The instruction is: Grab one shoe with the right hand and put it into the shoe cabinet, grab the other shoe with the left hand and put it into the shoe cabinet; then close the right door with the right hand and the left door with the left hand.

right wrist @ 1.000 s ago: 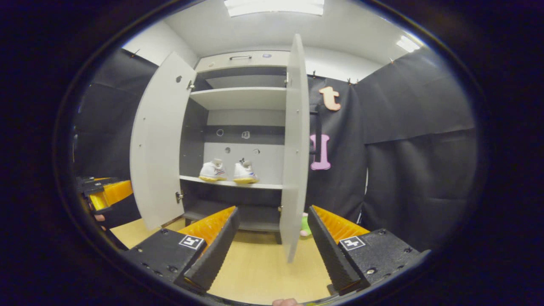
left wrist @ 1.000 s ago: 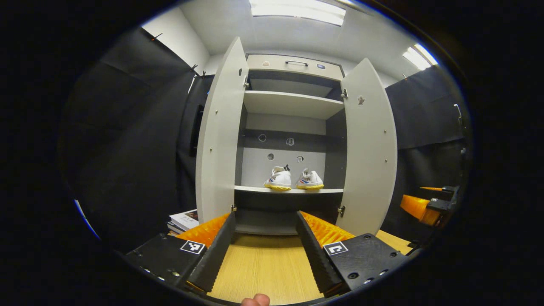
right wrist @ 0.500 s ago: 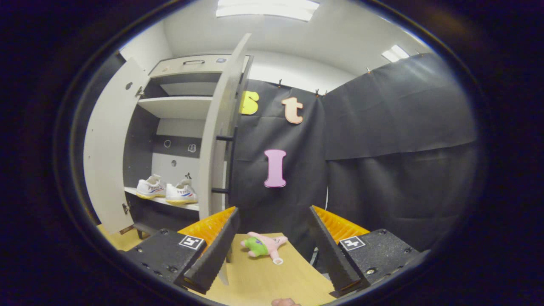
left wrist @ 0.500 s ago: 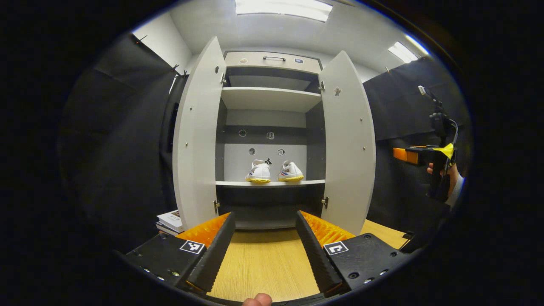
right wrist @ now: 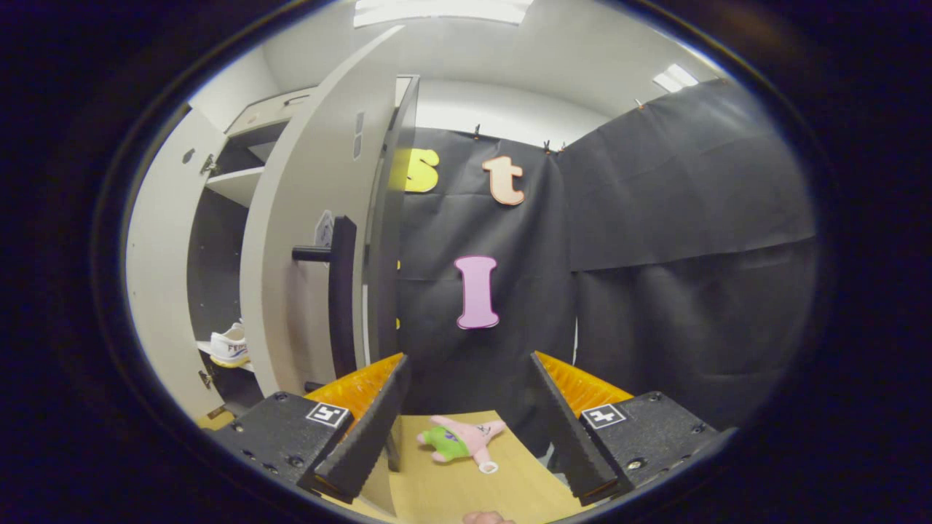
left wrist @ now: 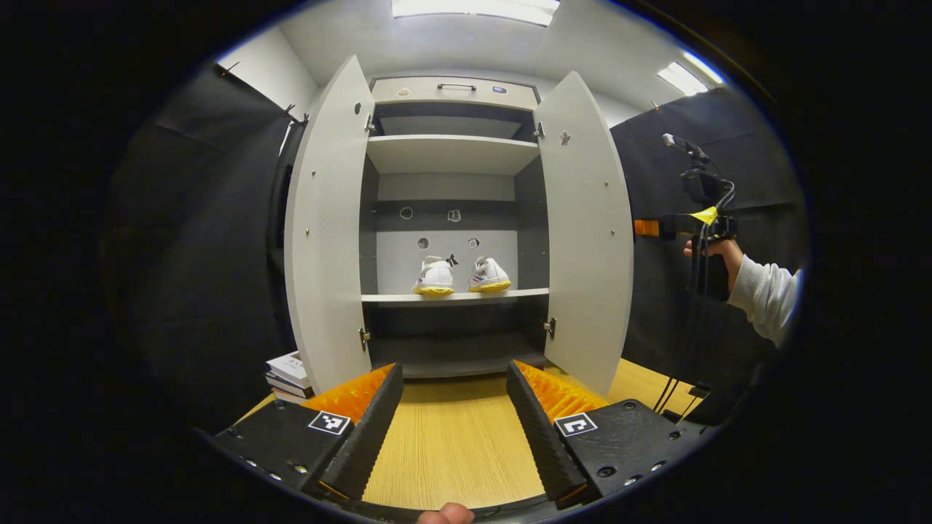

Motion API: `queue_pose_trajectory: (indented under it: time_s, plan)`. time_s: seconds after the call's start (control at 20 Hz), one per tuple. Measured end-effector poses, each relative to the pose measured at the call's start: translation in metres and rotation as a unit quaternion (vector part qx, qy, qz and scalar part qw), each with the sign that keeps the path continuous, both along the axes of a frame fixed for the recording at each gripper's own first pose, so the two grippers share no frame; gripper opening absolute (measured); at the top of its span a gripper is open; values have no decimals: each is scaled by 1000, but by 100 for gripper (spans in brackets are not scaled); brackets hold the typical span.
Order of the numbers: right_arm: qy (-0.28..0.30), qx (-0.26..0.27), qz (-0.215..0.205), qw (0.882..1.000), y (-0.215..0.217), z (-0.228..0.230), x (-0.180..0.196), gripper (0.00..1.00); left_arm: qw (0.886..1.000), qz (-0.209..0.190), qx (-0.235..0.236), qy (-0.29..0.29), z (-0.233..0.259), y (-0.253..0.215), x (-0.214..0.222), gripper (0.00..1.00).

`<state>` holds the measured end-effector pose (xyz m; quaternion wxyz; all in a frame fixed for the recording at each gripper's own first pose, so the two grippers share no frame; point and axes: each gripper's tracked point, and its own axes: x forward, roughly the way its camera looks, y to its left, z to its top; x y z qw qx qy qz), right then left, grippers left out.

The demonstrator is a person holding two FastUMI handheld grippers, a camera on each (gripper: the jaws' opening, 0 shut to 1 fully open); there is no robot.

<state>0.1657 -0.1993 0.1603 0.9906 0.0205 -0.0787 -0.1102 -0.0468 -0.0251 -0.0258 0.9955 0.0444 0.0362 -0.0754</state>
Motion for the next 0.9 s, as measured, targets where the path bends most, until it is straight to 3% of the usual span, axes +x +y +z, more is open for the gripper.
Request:
queue_pose_trajectory:
  time_s: [0.4,0.6,0.9]
  plan:
    - [-1,17,29,999,37,2,-2,96,1000,-8,3,6,-2,-8,7,86]
    - [-4,28,64,998,81,1,1,96,1000,-10,5,6,-4,-10,9,86]
    - [-3,48,125,991,158,5,29,96,1000,20,3,11,-7,13,7,86]
